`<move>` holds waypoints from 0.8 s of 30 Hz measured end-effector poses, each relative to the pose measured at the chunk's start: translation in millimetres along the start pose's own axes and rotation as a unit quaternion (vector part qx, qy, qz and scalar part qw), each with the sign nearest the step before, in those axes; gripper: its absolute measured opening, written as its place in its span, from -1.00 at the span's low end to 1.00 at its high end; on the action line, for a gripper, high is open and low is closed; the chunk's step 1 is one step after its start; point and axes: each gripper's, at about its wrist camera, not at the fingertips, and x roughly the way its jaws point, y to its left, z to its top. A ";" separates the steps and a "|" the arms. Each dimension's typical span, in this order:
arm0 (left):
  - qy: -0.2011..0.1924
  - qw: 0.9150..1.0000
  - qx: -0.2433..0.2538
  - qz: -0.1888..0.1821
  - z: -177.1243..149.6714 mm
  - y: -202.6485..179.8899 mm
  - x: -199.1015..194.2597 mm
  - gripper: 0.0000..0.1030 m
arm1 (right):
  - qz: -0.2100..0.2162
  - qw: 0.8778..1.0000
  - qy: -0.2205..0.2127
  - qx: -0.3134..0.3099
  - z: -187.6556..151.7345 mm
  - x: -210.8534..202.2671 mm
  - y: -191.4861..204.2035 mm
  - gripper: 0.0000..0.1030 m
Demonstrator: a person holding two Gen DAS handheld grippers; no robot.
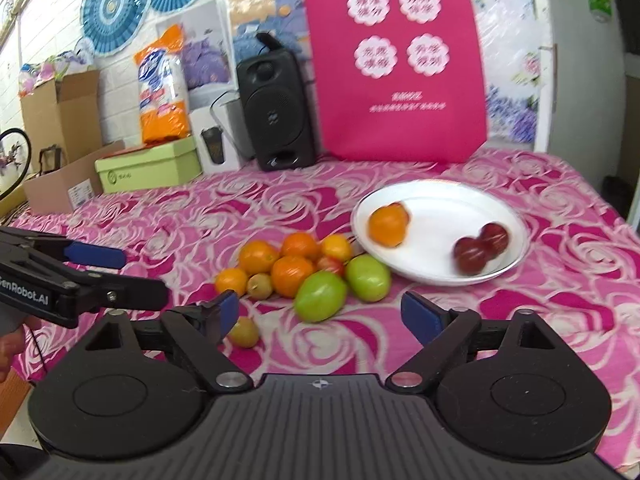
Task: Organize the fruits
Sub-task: 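Move both open tools back to the fruit pile, then grasp an orange with the left tool while the right tool grasps a small olive-green fruit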
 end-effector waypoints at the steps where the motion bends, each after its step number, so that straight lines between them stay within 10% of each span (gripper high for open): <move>1: 0.000 1.000 -0.006 -0.004 -0.4 2.7 0.4 1.00 | 0.004 1.000 0.000 0.002 -1.5 2.2 1.5 1.00; 9: 0.005 1.000 -0.021 -0.003 1.2 14.4 10.1 1.00 | 0.036 0.999 0.021 -0.001 -4.4 22.5 14.0 1.00; 24: 0.023 0.999 -0.028 -0.005 9.9 24.8 36.5 1.00 | 0.070 0.996 0.064 -0.001 -13.8 57.2 25.0 0.42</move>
